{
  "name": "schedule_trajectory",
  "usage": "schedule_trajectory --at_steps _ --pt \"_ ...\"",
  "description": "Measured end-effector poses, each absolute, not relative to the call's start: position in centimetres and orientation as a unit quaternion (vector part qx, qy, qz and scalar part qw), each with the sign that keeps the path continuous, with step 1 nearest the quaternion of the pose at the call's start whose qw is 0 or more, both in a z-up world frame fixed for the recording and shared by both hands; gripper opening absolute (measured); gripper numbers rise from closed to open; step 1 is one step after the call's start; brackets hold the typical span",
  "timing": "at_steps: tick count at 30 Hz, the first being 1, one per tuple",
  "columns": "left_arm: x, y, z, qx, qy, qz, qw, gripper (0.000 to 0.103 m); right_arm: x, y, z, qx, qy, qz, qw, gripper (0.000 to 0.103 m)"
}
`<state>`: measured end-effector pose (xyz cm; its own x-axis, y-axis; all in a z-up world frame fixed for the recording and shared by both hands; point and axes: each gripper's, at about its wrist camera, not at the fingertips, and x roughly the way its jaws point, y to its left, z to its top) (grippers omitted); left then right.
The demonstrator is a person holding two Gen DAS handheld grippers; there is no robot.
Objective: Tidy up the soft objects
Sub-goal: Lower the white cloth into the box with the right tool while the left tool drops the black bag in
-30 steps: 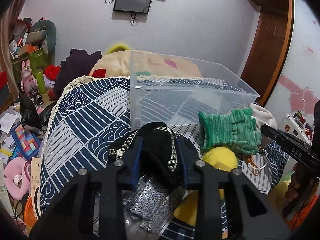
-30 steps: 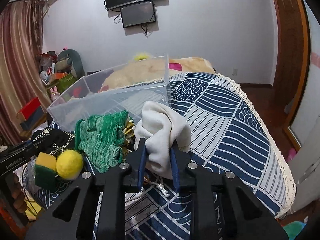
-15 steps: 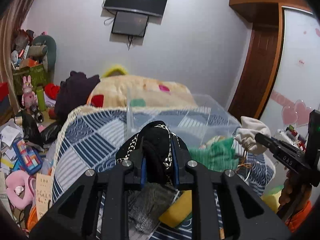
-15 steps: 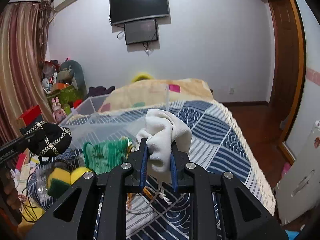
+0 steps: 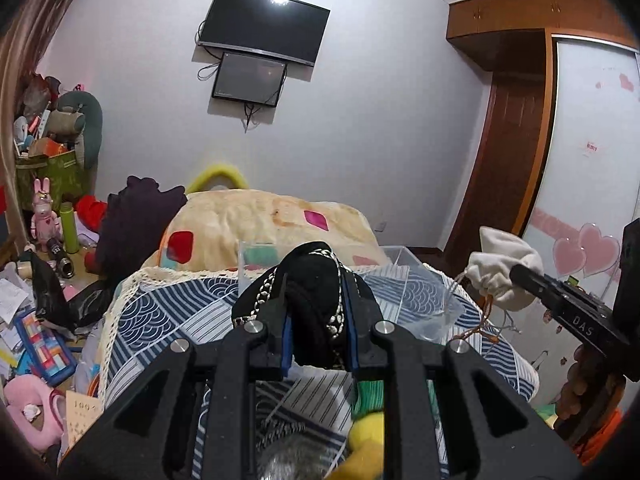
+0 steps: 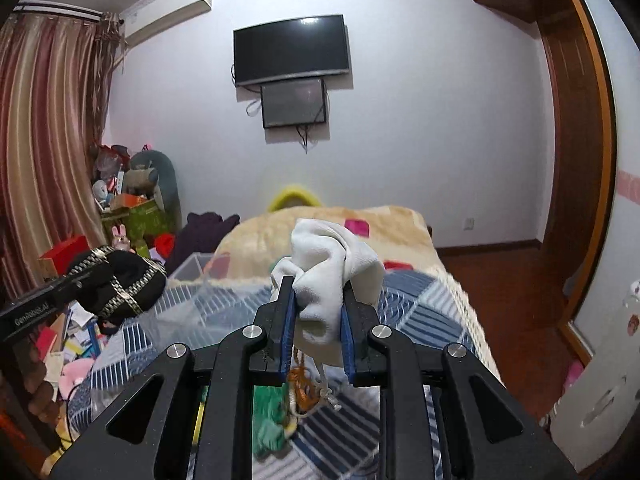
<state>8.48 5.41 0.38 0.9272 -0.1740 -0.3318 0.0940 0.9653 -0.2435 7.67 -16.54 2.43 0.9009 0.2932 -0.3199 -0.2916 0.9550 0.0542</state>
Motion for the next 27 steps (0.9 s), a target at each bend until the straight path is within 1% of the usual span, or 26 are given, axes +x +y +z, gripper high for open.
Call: schedule_trajectory --at_steps 6,11,18,27 --pt "11.4 6.1 0.3 -0.132 0.187 -0.076 0.971 0.020 9.2 -15.2 3.7 0.003 0.142 0.159 0.977 0.018" --pt "14.4 6.6 -0.5 -0.149 0.209 -0.085 0.963 0.020 11.1 -14.1 3.4 0.002 0.150 0.167 0.975 0.018" --pt "18.4 6.0 -2.6 -0.149 0.260 -0.090 0.950 0.020 14.8 -12.4 0.8 -0.015 0.206 0.173 0.963 0.018" --pt "21.0 3.8 -5.1 -0.107 0.325 -0.088 0.936 0.020 17.1 -10.5 -2.9 -0.056 0.286 0.176 0.940 0.018"
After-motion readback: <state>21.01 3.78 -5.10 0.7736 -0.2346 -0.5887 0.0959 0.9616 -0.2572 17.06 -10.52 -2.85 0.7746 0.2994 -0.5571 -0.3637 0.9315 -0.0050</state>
